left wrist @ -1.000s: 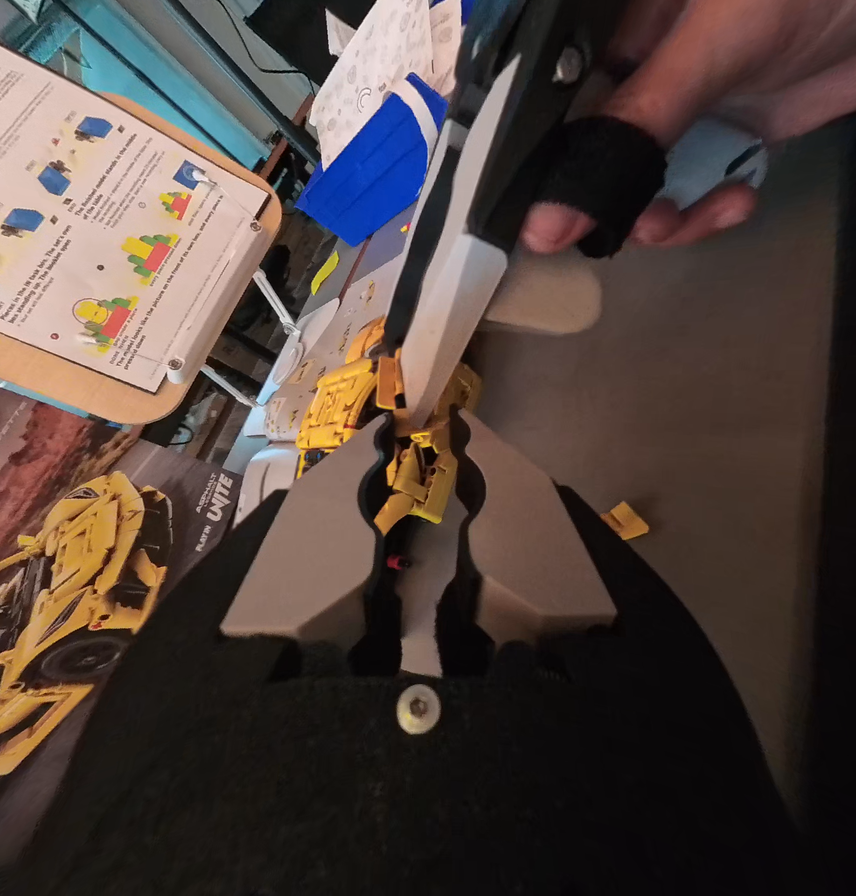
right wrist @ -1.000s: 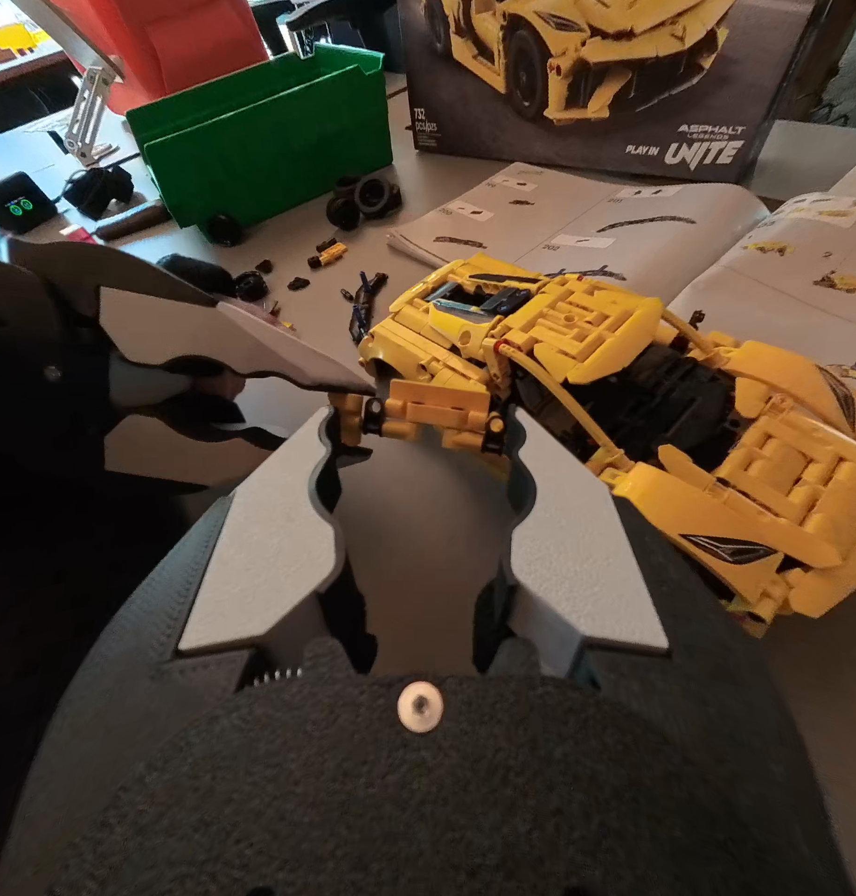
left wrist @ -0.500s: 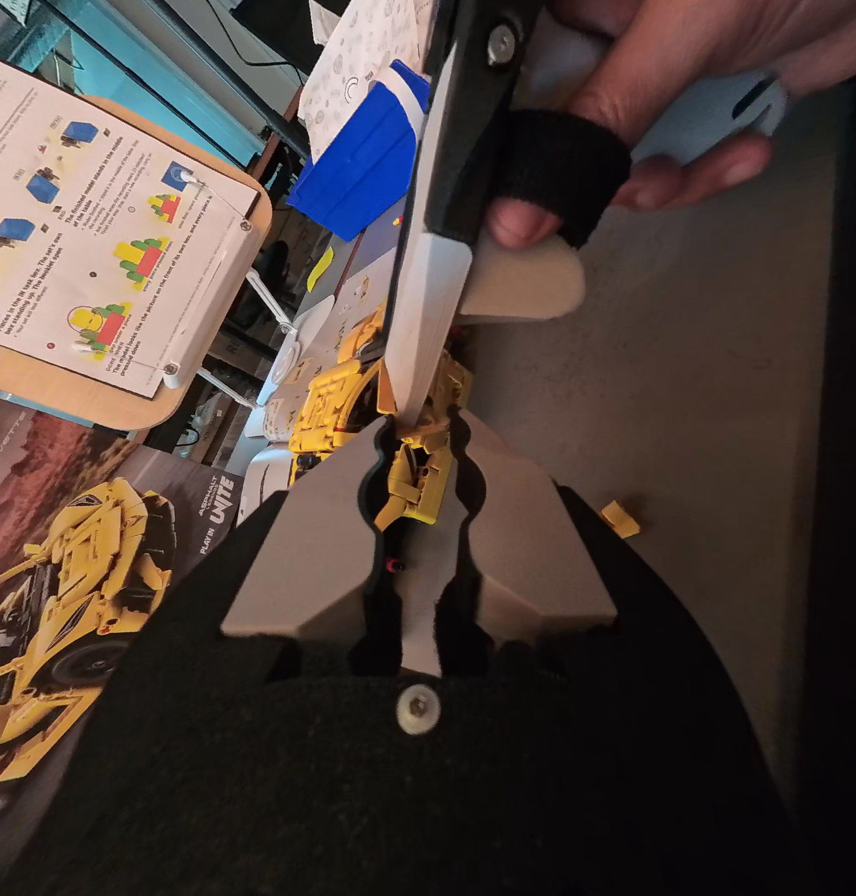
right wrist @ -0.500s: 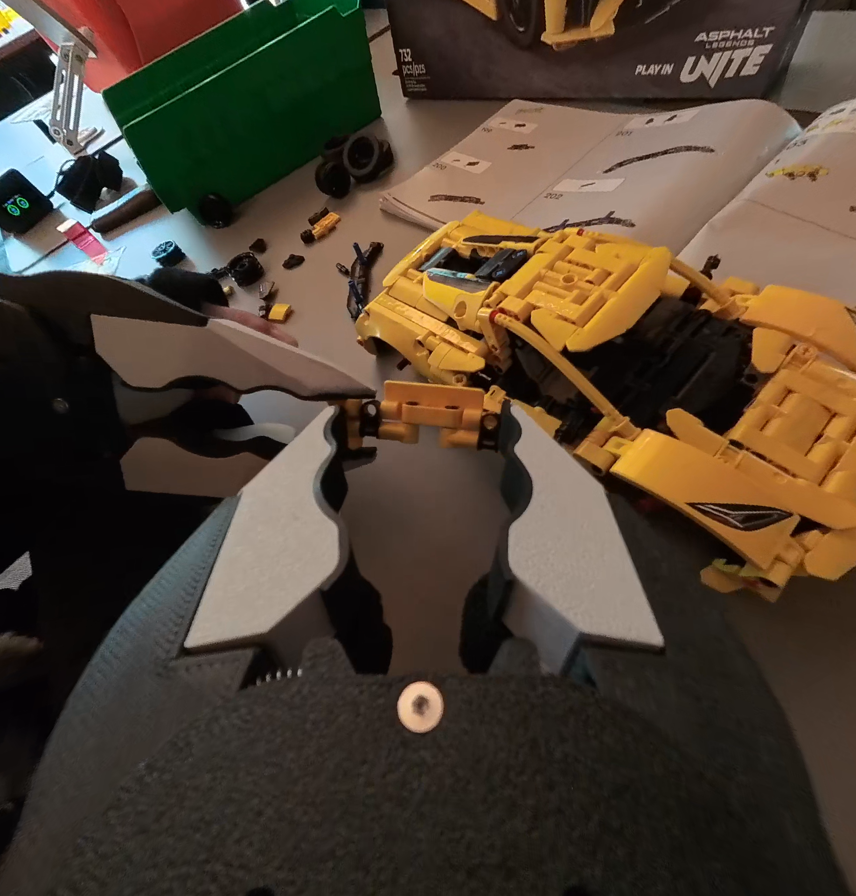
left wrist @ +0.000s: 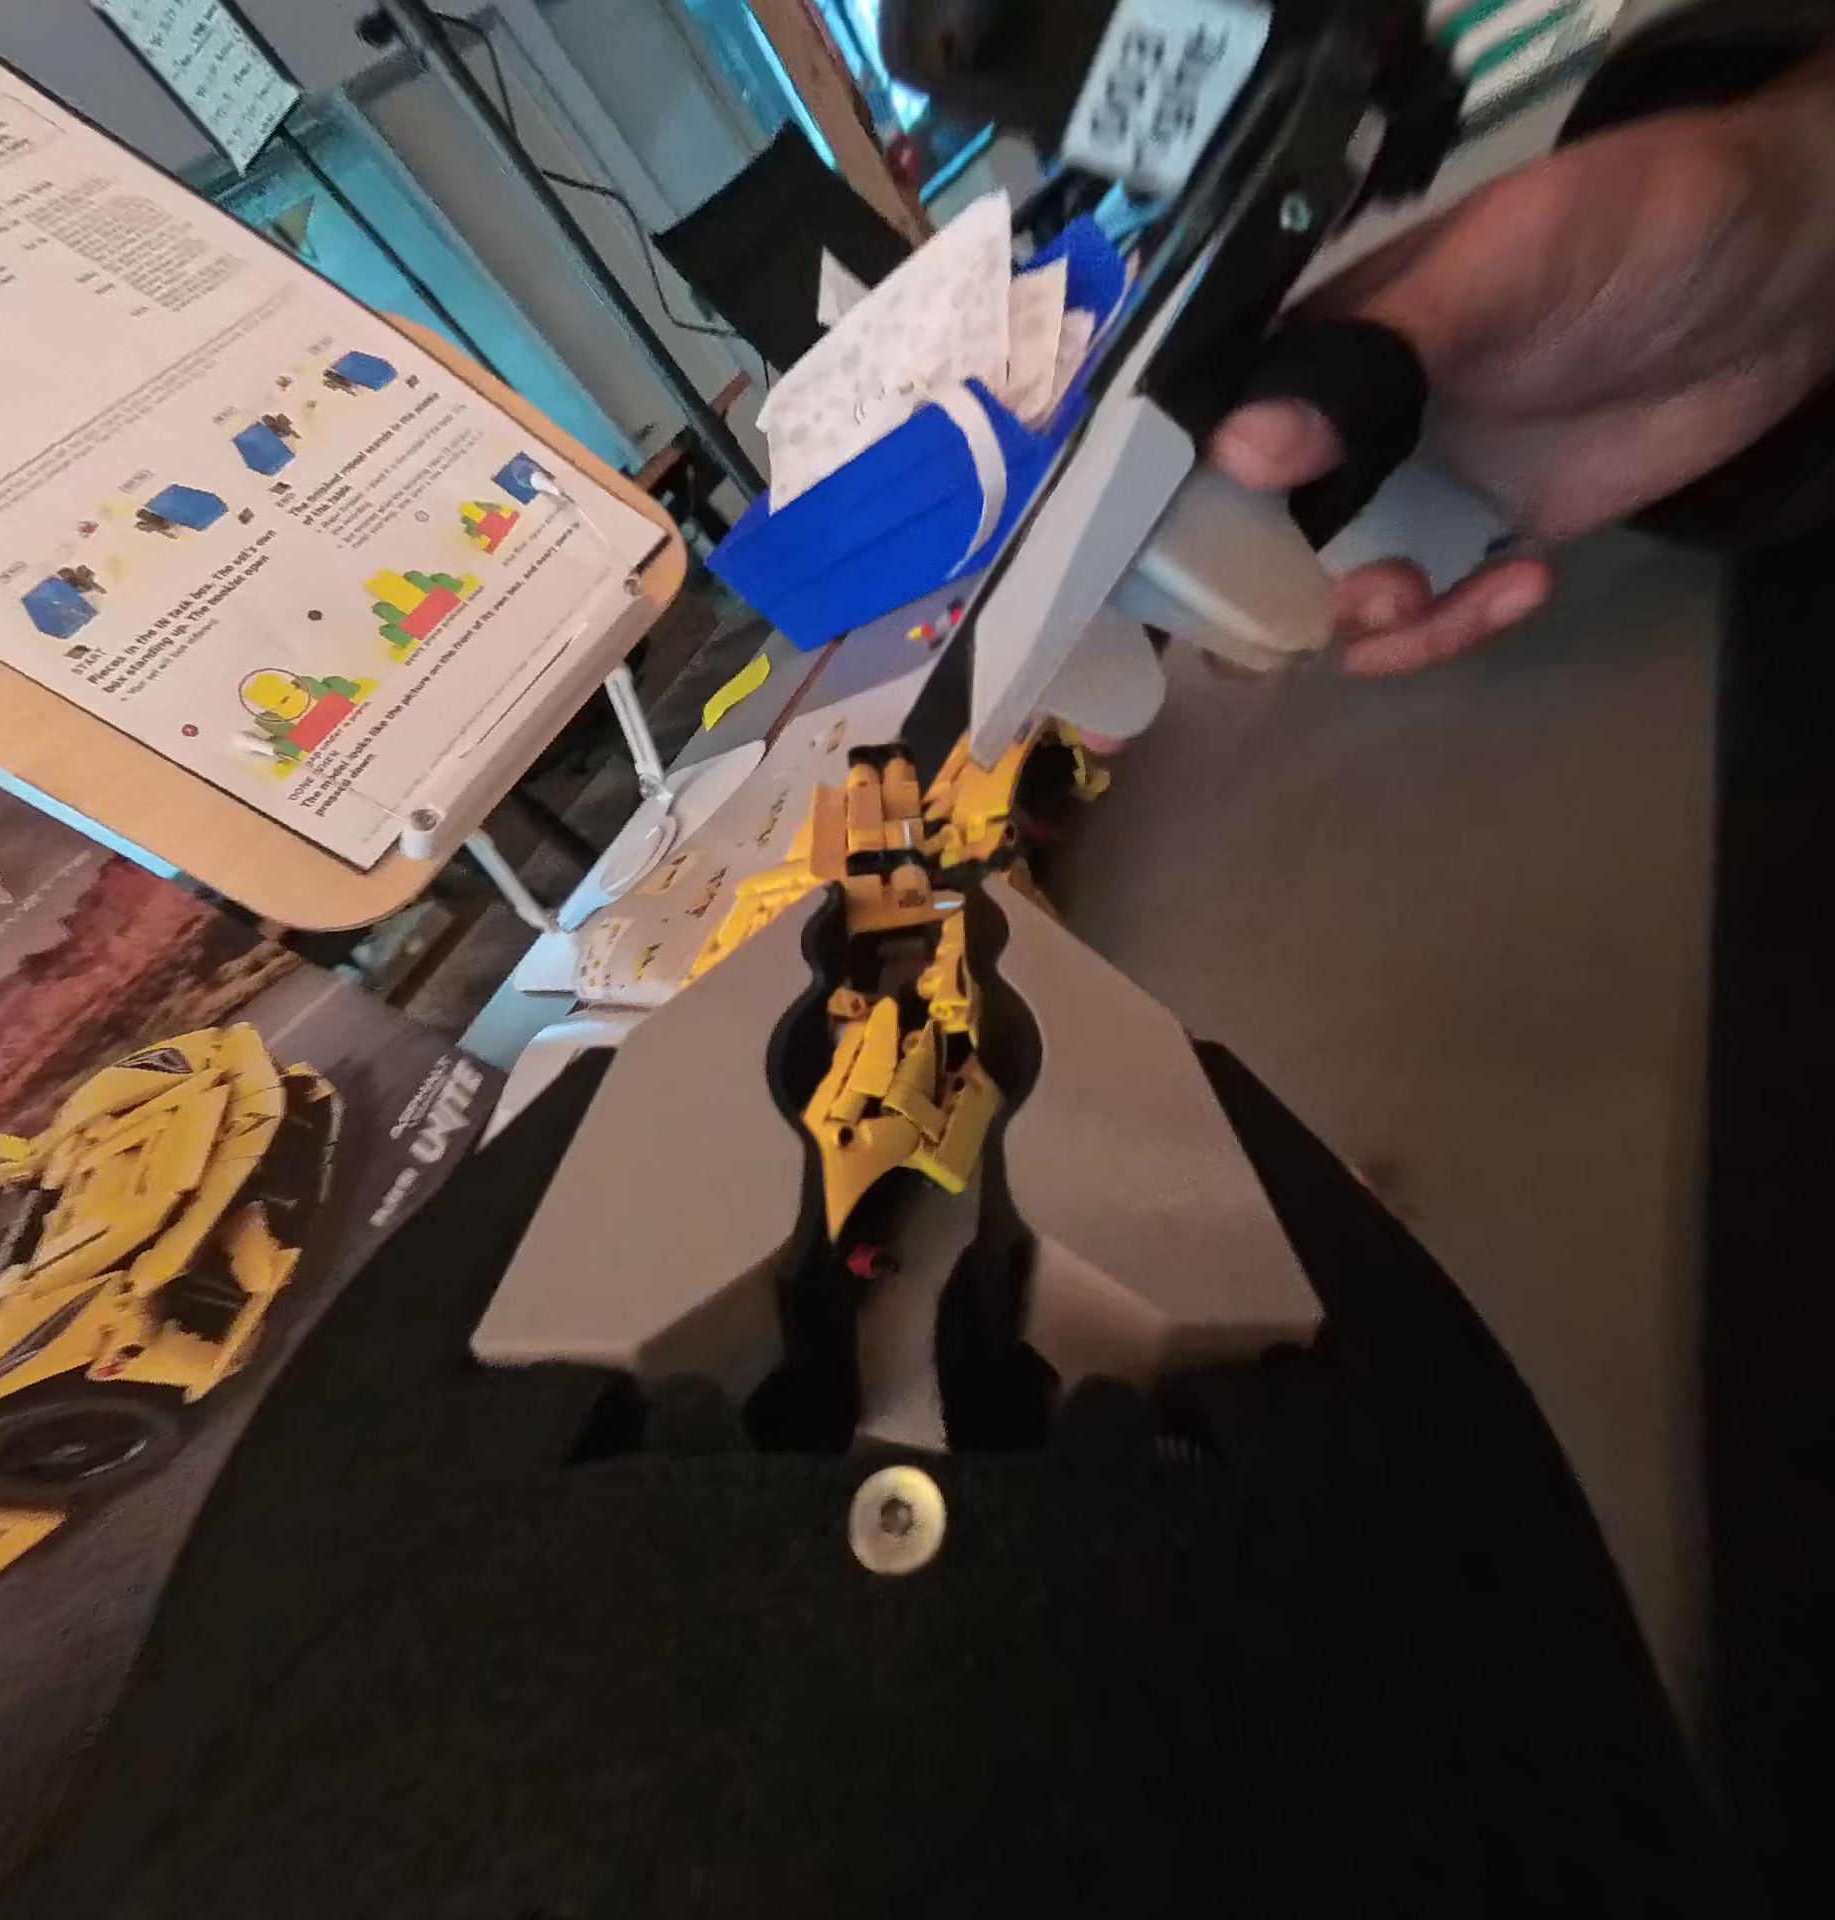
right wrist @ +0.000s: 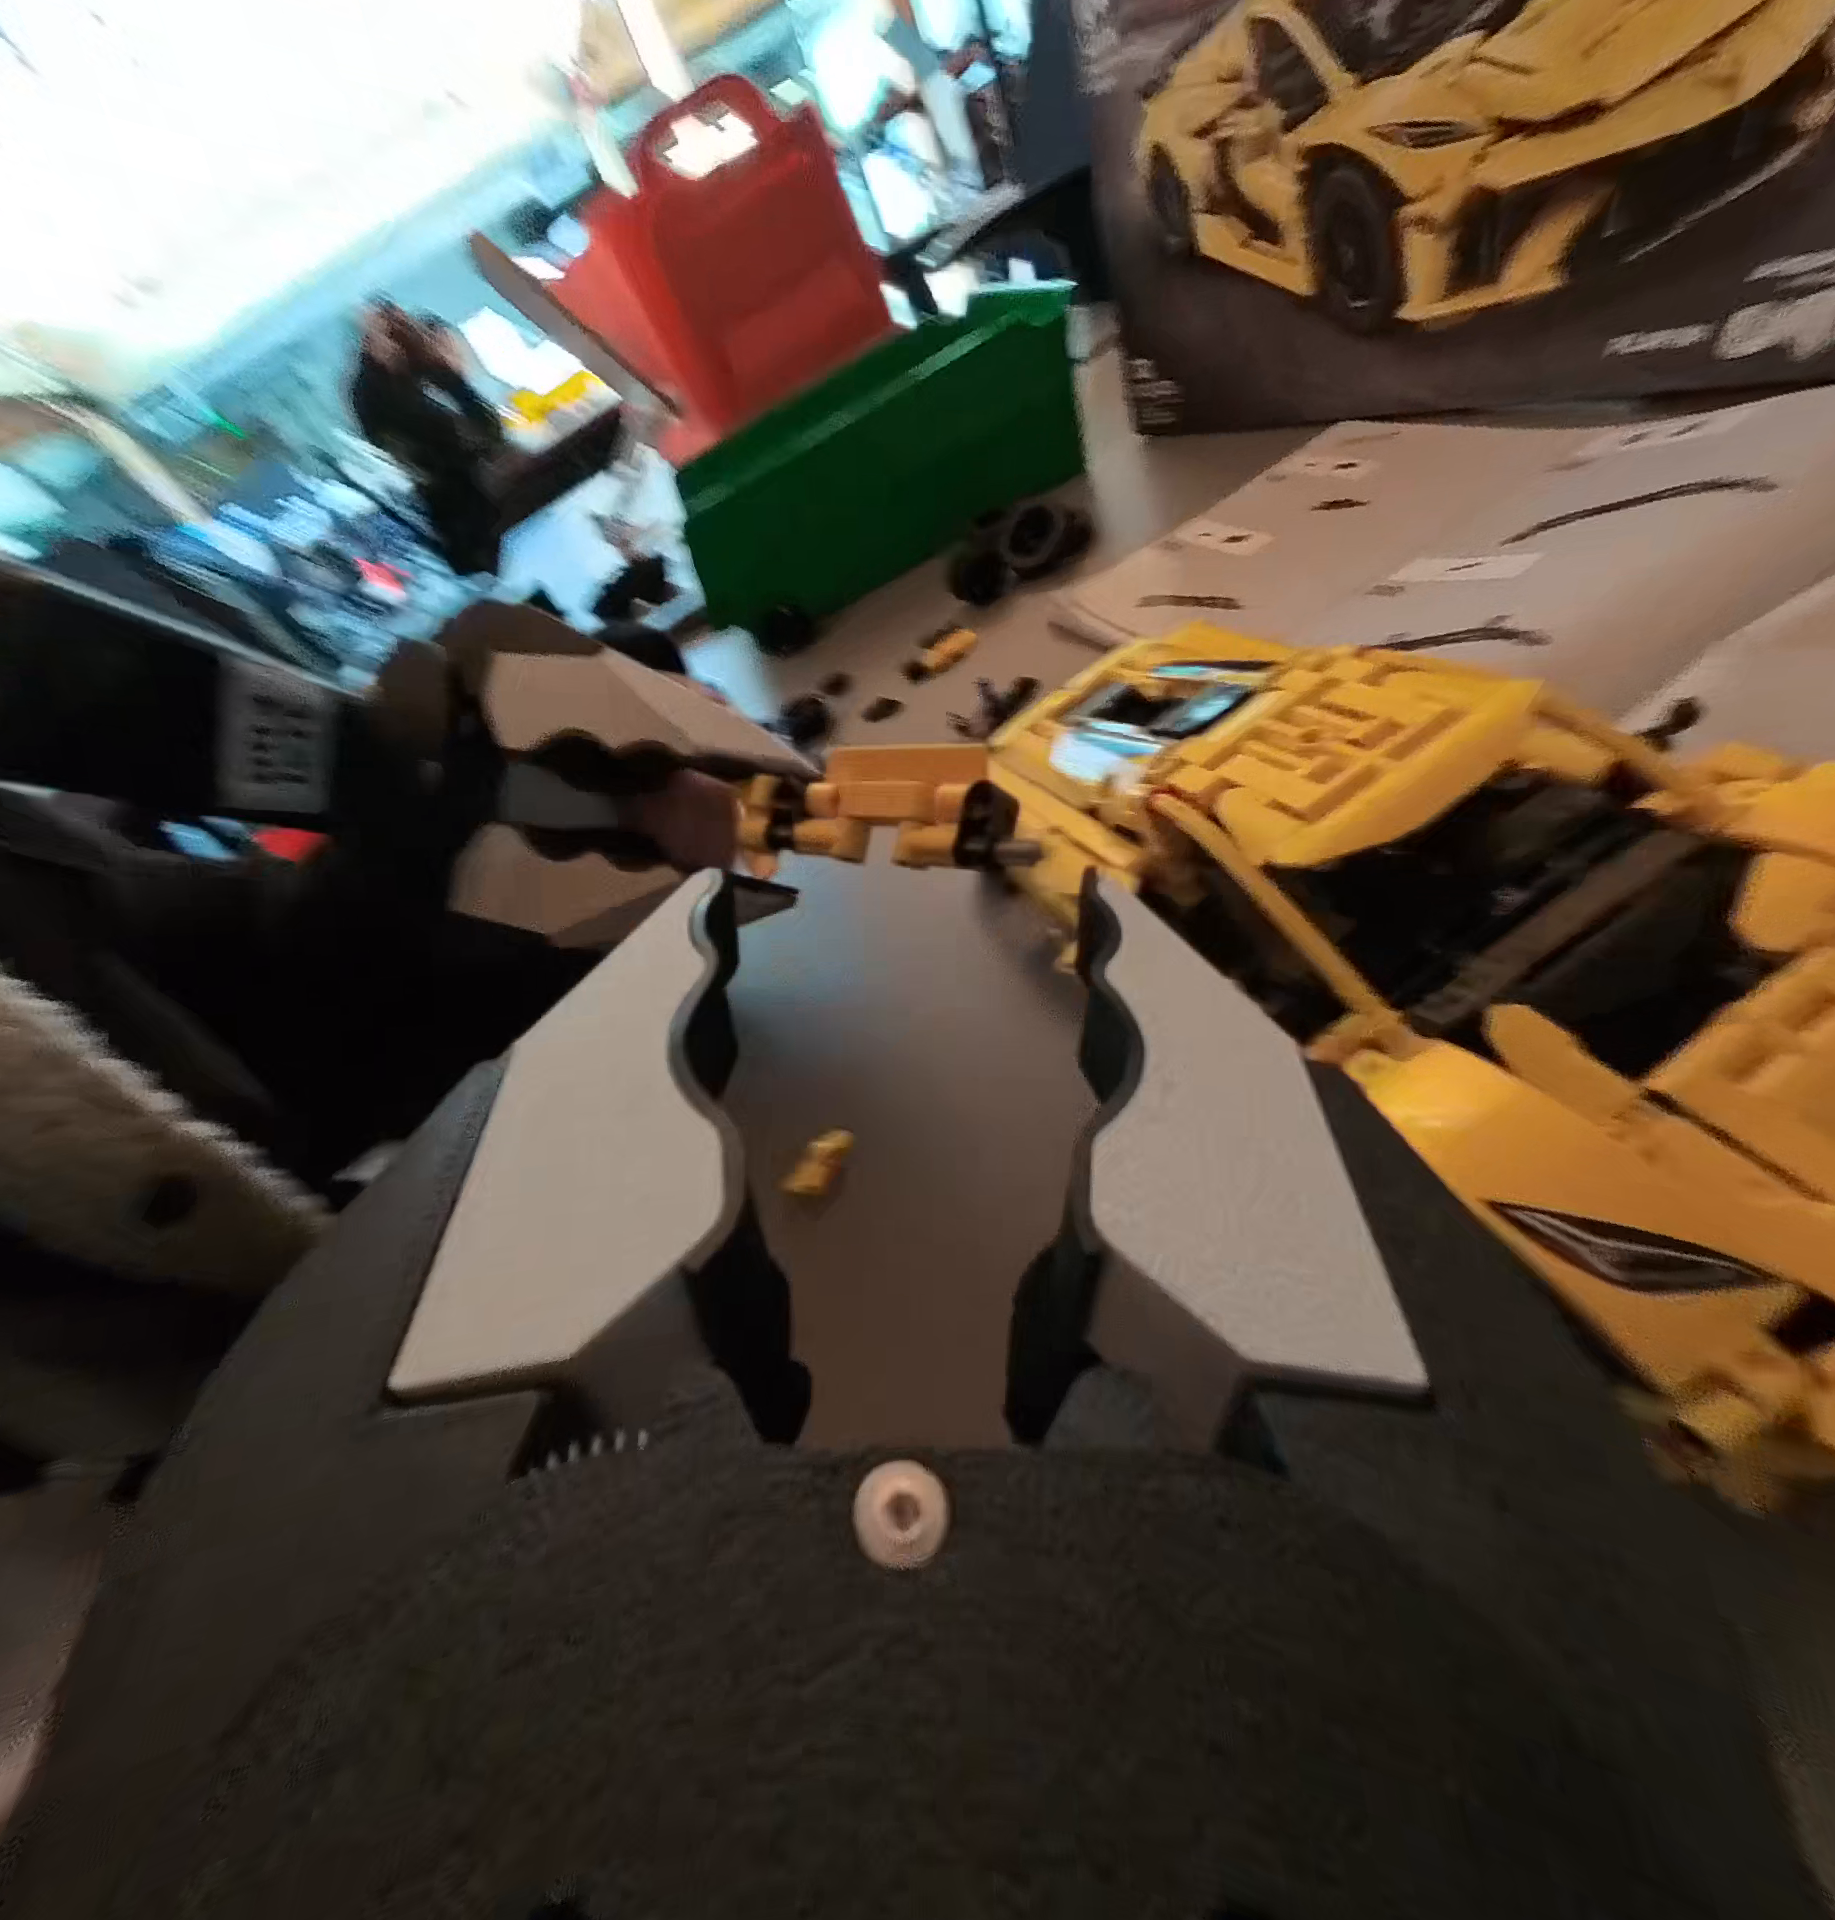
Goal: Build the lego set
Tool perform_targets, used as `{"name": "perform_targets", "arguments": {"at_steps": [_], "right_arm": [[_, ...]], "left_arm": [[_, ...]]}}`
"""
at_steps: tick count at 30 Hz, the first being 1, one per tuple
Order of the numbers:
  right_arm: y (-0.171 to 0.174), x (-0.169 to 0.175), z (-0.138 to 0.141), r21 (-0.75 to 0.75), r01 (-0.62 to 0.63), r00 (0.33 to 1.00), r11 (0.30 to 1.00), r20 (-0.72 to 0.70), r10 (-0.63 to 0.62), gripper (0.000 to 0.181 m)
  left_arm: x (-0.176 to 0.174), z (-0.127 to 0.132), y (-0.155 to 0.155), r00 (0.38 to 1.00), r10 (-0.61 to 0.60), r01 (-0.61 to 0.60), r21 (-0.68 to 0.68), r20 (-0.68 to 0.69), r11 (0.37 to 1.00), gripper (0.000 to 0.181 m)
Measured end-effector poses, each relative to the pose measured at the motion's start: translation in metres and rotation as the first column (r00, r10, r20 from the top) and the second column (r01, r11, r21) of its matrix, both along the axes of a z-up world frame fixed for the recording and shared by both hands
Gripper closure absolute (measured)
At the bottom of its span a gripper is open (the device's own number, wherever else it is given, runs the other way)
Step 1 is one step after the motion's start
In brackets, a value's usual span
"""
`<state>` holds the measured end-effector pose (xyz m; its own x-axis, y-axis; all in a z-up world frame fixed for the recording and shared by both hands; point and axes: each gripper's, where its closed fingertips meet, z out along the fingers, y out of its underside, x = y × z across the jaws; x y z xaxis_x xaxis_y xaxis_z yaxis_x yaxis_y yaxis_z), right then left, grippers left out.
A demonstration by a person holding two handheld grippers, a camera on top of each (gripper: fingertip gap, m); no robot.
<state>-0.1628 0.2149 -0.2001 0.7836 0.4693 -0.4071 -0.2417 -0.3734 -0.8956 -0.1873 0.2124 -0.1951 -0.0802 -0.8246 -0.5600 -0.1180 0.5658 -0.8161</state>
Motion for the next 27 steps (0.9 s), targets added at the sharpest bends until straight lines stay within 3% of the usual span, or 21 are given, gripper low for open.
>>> {"name": "perform_targets", "arguments": {"at_steps": [3,6,8,10,11,14,16,18,20,23,25,27], "right_arm": [[-0.006,-0.007,0.008,-0.038,-0.124,0.964,0.992,-0.242,0.111,0.119],[-0.013,-0.007,0.022,-0.039,-0.244,0.840,0.969,-0.508,0.191,0.127],[-0.020,-0.007,0.024,-0.045,-0.344,0.751,0.938,-0.613,0.245,0.152],[-0.023,-0.008,0.024,-0.052,-0.388,0.705,0.920,-0.659,0.261,0.158],[-0.024,-0.011,0.022,-0.058,-0.404,0.708,0.913,-0.653,0.271,0.170],[-0.024,-0.012,0.015,-0.100,-0.404,0.735,0.909,-0.628,0.258,0.172],[-0.022,-0.009,0.015,-0.100,-0.384,0.734,0.918,-0.637,0.238,0.174],[-0.016,0.002,0.026,-0.042,-0.293,0.743,0.955,-0.639,0.200,0.175],[-0.014,0.009,0.034,0.007,-0.219,0.787,0.976,-0.590,0.180,0.175],[-0.012,0.006,0.039,0.065,-0.152,0.860,0.986,-0.483,0.165,0.174],[-0.012,-0.005,0.032,0.038,-0.171,0.891,0.985,-0.420,0.171,0.174],[-0.012,-0.009,0.027,0.015,-0.176,0.907,0.984,-0.386,0.168,0.174]], "left_arm": [[-0.005,0.011,-0.006,0.996,-0.068,0.072,-0.080,0.049,0.994,0.160],[-0.012,0.017,-0.019,0.981,-0.179,0.190,-0.173,0.078,0.966,0.160],[-0.014,0.019,-0.022,0.973,-0.213,0.227,-0.204,0.086,0.952,0.160],[-0.016,0.015,-0.025,0.967,-0.247,0.255,-0.230,0.063,0.939,0.160],[-0.016,0.013,-0.027,0.964,-0.260,0.264,-0.242,0.050,0.934,0.159],[-0.017,0.011,-0.026,0.962,-0.271,0.267,-0.308,0.032,0.913,0.159],[-0.014,0.013,-0.018,0.968,-0.249,0.235,-0.440,0.026,0.867,0.160],[-0.008,0.019,-0.006,0.978,-0.206,0.185,-0.637,0.042,0.748,0.155],[-0.001,0.017,-0.003,0.979,-0.200,0.149,-0.809,0.039,0.569,0.147],[0.009,0.021,-0.019,0.967,-0.236,0.174,-0.922,0.094,0.346,0.147],[0.015,0.030,-0.026,0.962,-0.220,0.213,-0.945,0.159,0.249,0.147],[0.020,0.029,-0.025,0.968,-0.195,0.200,-0.953,0.157,0.226,0.148]]}}
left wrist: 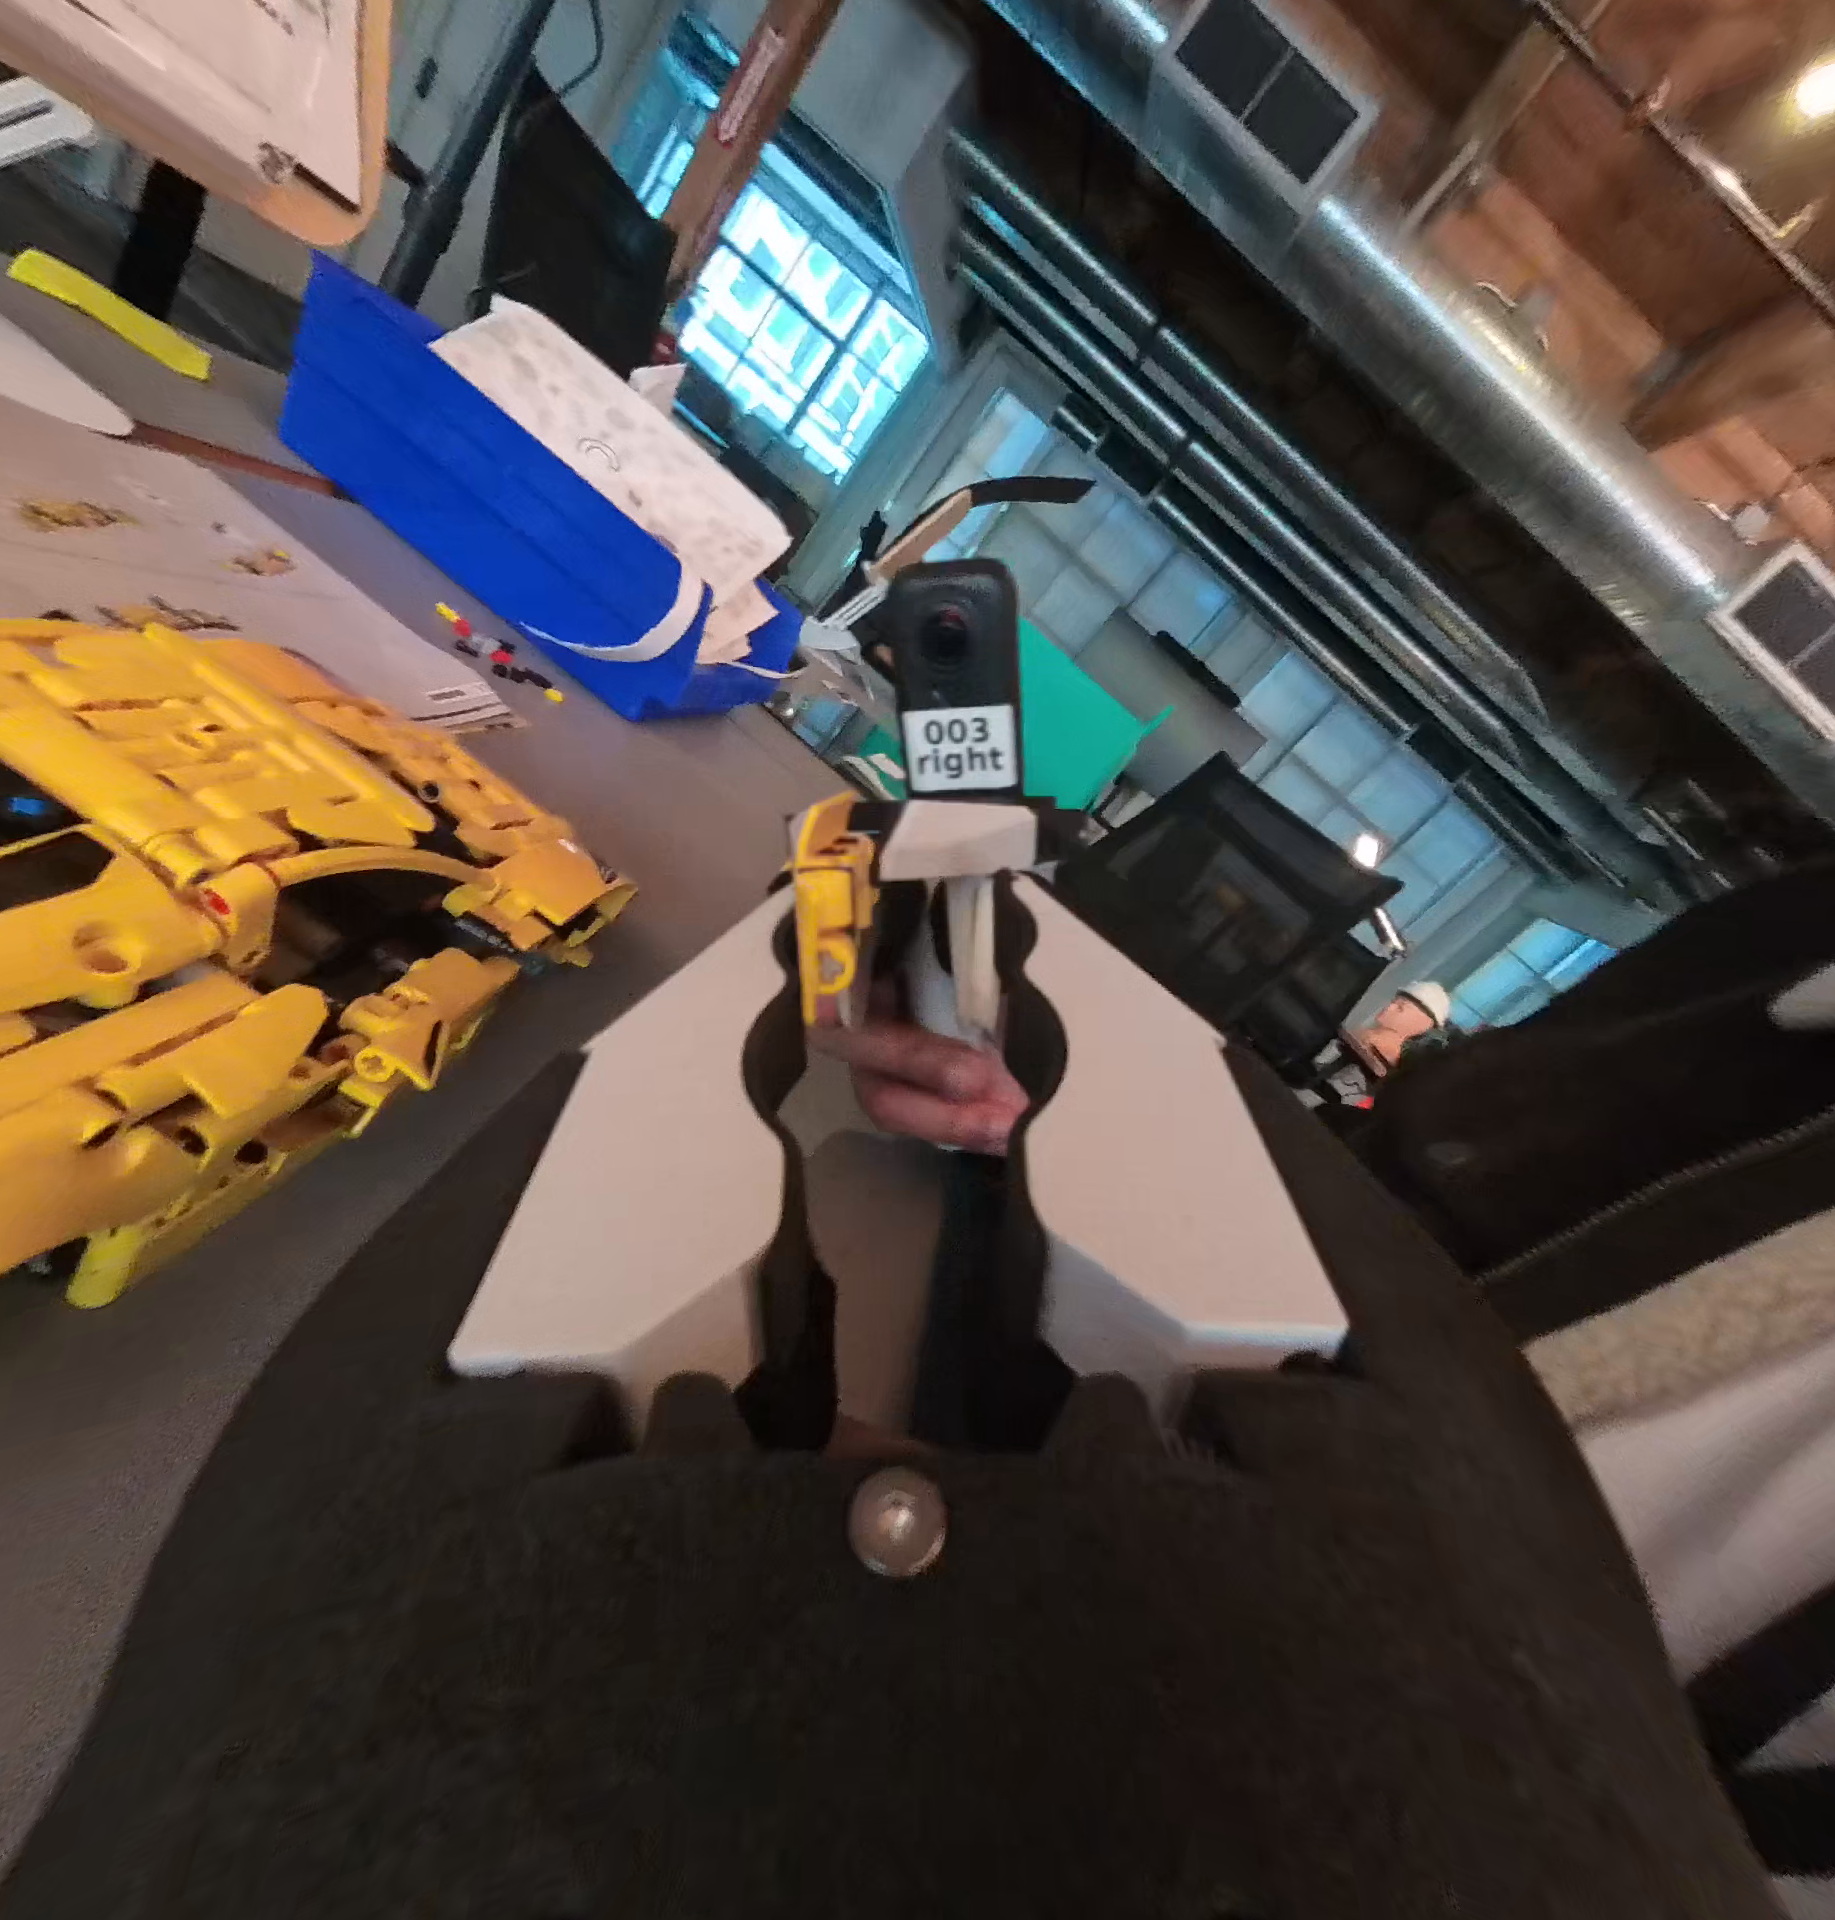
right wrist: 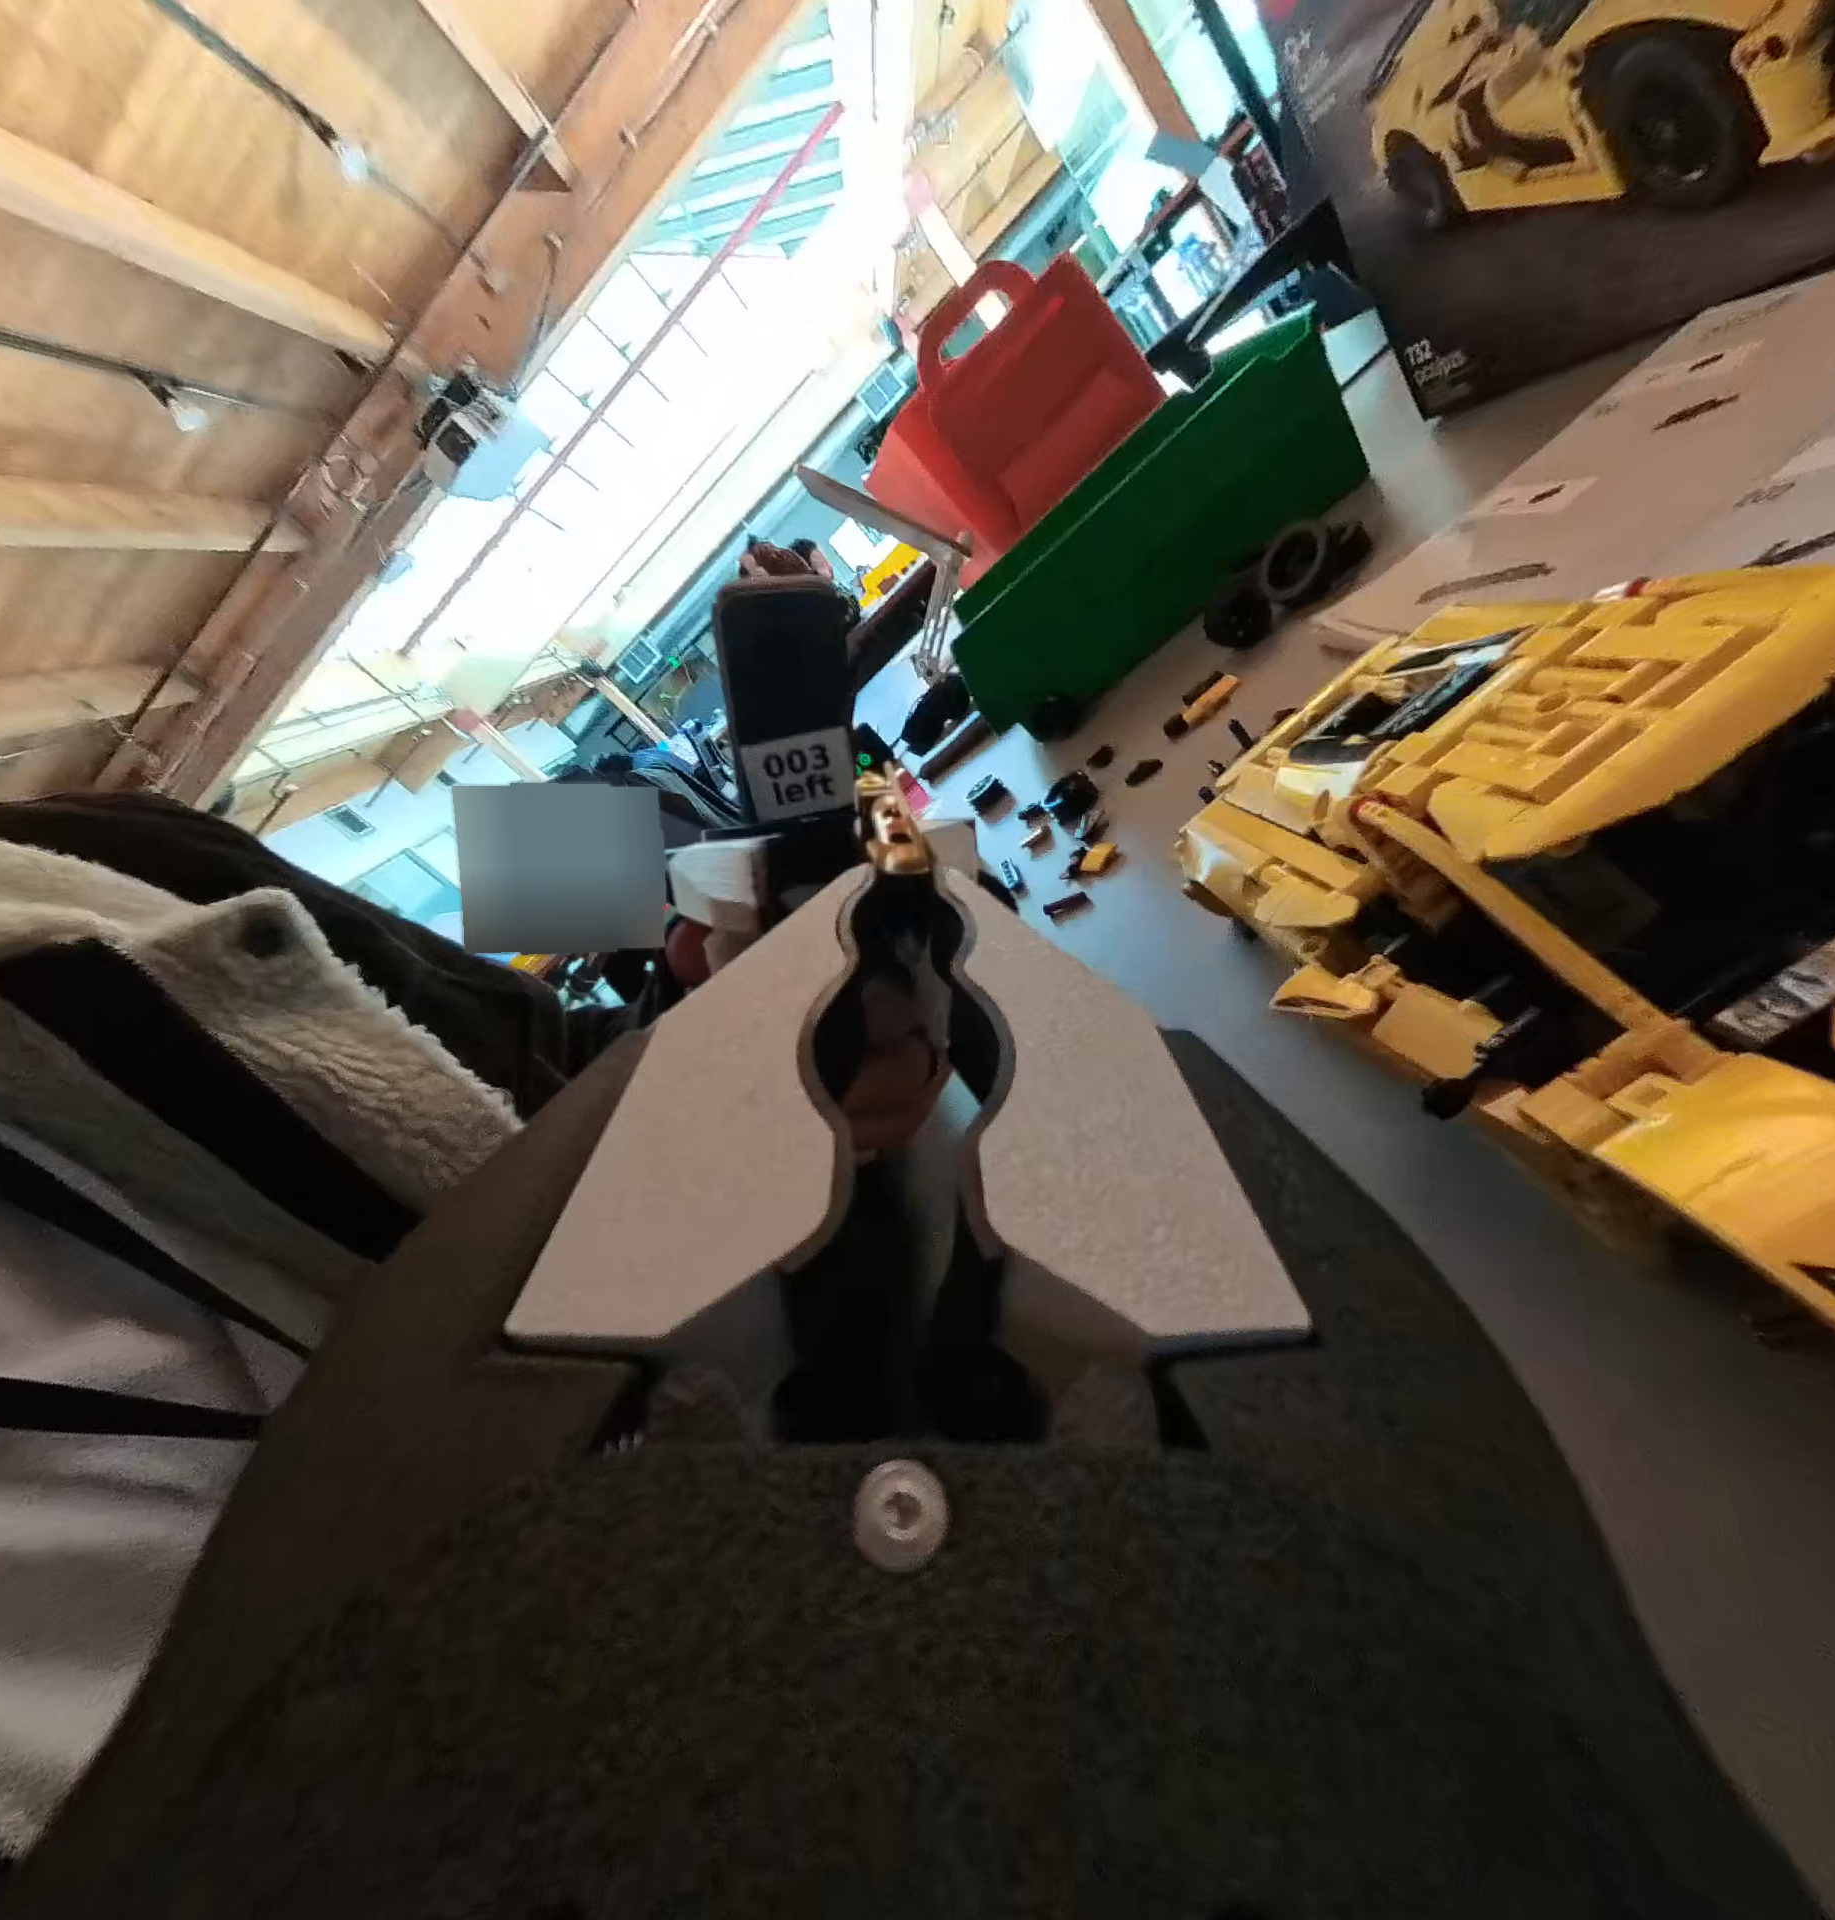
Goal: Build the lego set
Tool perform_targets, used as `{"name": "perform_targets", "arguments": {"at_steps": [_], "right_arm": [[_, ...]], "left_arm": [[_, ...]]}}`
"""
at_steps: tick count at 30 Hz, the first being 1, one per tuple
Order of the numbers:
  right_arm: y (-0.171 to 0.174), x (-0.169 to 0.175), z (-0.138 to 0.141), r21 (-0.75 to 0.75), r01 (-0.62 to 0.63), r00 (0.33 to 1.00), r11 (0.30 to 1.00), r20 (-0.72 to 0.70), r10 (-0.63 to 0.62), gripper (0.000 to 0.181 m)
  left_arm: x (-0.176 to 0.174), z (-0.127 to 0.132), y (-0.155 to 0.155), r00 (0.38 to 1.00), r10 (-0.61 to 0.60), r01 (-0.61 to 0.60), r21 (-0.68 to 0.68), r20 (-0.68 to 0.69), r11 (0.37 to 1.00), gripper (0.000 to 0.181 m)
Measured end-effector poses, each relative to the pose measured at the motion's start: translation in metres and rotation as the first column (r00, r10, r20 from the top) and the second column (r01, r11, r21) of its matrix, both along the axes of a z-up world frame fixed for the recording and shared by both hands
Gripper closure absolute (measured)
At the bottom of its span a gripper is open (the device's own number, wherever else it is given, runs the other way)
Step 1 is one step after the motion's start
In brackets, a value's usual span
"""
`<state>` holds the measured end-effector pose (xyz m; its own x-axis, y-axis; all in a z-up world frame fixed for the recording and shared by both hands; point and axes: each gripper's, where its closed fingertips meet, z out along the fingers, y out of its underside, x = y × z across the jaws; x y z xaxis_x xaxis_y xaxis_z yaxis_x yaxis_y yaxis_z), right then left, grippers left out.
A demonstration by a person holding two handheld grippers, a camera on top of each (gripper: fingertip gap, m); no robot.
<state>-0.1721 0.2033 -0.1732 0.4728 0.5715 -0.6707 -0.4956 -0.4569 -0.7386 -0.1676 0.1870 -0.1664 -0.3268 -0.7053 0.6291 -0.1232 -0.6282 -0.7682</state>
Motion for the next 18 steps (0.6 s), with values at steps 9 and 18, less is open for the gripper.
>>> {"name": "perform_targets", "arguments": {"at_steps": [9,18], "right_arm": [[-0.006,-0.001,0.000,0.023,-0.044,0.998,0.999,0.053,0.042,0.164],[-0.016,-0.023,-0.009,0.503,-0.146,0.703,0.852,0.659,-0.268,0.137]], "left_arm": [[-0.003,-0.010,-0.002,0.998,-0.056,0.056,-0.016,-0.028,0.998,0.174],[-0.014,0.001,-0.009,0.968,-0.244,0.248,-0.314,0.052,0.916,0.174]]}}
